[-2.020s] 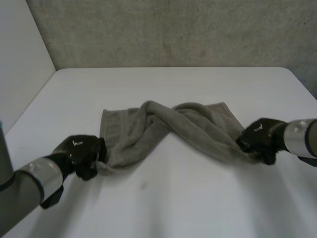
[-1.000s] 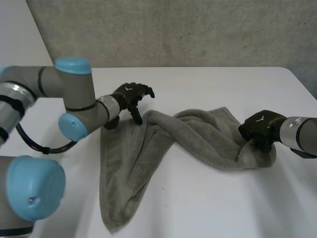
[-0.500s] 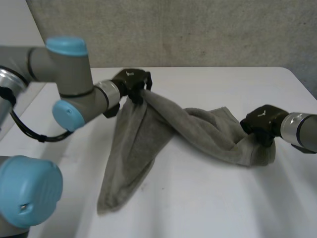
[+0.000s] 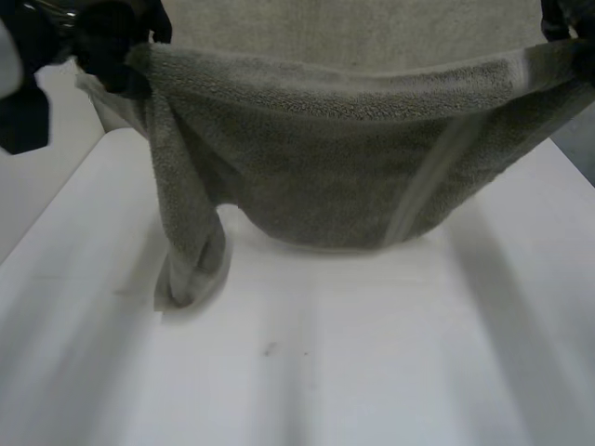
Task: Fold the towel.
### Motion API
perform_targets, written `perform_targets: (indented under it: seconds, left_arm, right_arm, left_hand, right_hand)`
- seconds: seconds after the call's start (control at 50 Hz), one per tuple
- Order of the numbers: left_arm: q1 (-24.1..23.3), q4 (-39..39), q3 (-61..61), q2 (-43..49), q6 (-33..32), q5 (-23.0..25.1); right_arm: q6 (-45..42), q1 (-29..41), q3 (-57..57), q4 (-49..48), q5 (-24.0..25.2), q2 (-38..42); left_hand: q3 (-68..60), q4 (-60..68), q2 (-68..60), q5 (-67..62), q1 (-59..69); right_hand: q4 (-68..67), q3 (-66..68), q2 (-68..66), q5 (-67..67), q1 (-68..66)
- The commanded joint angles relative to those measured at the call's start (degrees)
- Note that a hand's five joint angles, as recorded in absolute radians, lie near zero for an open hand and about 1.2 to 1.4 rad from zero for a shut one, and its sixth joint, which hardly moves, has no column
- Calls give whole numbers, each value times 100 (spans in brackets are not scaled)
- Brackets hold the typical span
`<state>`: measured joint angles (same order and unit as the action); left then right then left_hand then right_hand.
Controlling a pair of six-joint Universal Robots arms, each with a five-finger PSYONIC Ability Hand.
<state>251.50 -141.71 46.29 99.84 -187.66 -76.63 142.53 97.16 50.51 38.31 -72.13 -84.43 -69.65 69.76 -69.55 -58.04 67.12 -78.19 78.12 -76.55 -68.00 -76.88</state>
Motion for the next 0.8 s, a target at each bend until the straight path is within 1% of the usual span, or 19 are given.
perform_targets:
  seconds: [0.02,0.14,0.18,0.2,0.24,0.3,0.34,0.36,0.4,0.42,0.44,0.46,0.5,0.52,0.56,0.58,0.6,0.7,0.8]
  left_arm:
    - [4,21,1327,-747,-25,8]
    - [-5,-41,1927,-492,-60,-1]
    - [-5,-224,1980,146,-60,-19]
    - [-5,-225,1980,149,-60,-19]
    - [-5,-348,1762,840,-69,-19]
    - [-5,-384,1540,1186,-122,-19]
    - [-5,-410,841,1904,-323,-19]
    - [-5,-410,837,1907,-324,-19]
    - [-13,-462,-229,2519,-551,-28]
    - [-13,-463,-235,2522,-552,-28]
    - [-13,-541,-888,2810,-622,-45]
    - [-13,-542,-894,2812,-623,-45]
    - [-31,-813,-2363,3276,-605,-115]
    - [-31,-814,-2371,3278,-605,-116]
    - [-31,-1242,-3596,3524,-579,-282]
    - [-31,-1245,-3601,3524,-579,-282]
    - [-31,-1541,-3967,3524,-544,-422]
    - [-171,-2219,-3883,3174,-465,-730]
    - [-216,-2273,-3047,2812,-473,-757]
  right_arm:
    - [-15,40,-271,607,269,102]
    - [-50,57,-15,607,437,463]
    - [-77,136,29,598,402,909]
    - [-77,137,29,598,402,911]
    - [-181,399,-93,546,341,1383]
    - [-244,523,-253,537,279,1675]
    - [-235,698,-794,484,26,2279]
    - [-235,699,-797,484,24,2282]
    - [-200,874,-1584,248,-300,2885]
    - [-200,875,-1588,247,-301,2888]
    - [-200,953,-2076,12,-414,3167]
    - [-200,954,-2081,9,-415,3170]
    - [-182,1006,-3191,-594,-599,3659]
    - [-182,1007,-3197,-597,-600,3662]
    - [19,1015,-4255,-1401,-801,3968]
    - [20,1015,-4260,-1406,-802,3969]
    - [203,1015,-4626,-1780,-898,3987]
    - [696,1007,-4920,-2310,-917,3804]
    - [767,1007,-4471,-1951,-881,3530]
  left_hand:
    - [-1035,1024,-1045,-1196,1288]
    - [-1035,1024,-1045,-1196,1288]
    - [-1035,1024,-1045,-1196,1288]
    - [-1035,1024,-1045,-1196,1288]
    - [-1035,1024,-1045,-1196,1288]
    - [-1035,1024,-1045,-1196,1288]
    - [-1035,1024,-1045,-1196,1288]
    - [-1035,1024,-1045,-1196,1288]
    - [-1035,1024,-1045,-1196,1288]
    - [-1035,1024,-1045,-1196,1288]
    - [-1035,1024,-1045,-1196,1288]
    - [-1035,1024,-1045,-1196,1288]
    - [-1035,1024,-1045,-1196,1288]
    - [-1035,1024,-1045,-1196,1288]
    - [-1035,1024,-1045,-1196,1288]
    - [-1035,1024,-1045,-1196,1288]
    - [-1035,1024,-1045,-1196,1288]
    - [-1035,1024,-1045,-1196,1288]
    - [-1035,1024,-1045,-1196,1288]
  right_hand:
    - [-181,188,-345,-200,-312]
    - [-181,188,-345,-200,-312]
    - [-181,188,-345,-200,-312]
    - [-181,188,-345,-200,-312]
    - [-181,188,-345,-200,-312]
    - [-181,188,-345,-200,-312]
    - [-181,188,-345,-200,-312]
    - [-181,188,-345,-200,-312]
    - [-181,188,-345,-200,-312]
    - [-181,188,-345,-200,-312]
    - [-181,188,-345,-200,-312]
    - [-181,188,-345,-200,-312]
    - [-181,188,-345,-200,-312]
    - [-181,188,-345,-200,-312]
    - [-181,188,-345,-200,-312]
    - [-181,188,-345,-200,-312]
    - [-181,188,-345,-200,-312]
    - [-181,188,-345,-200,-312]
    - [-181,188,-345,-200,-312]
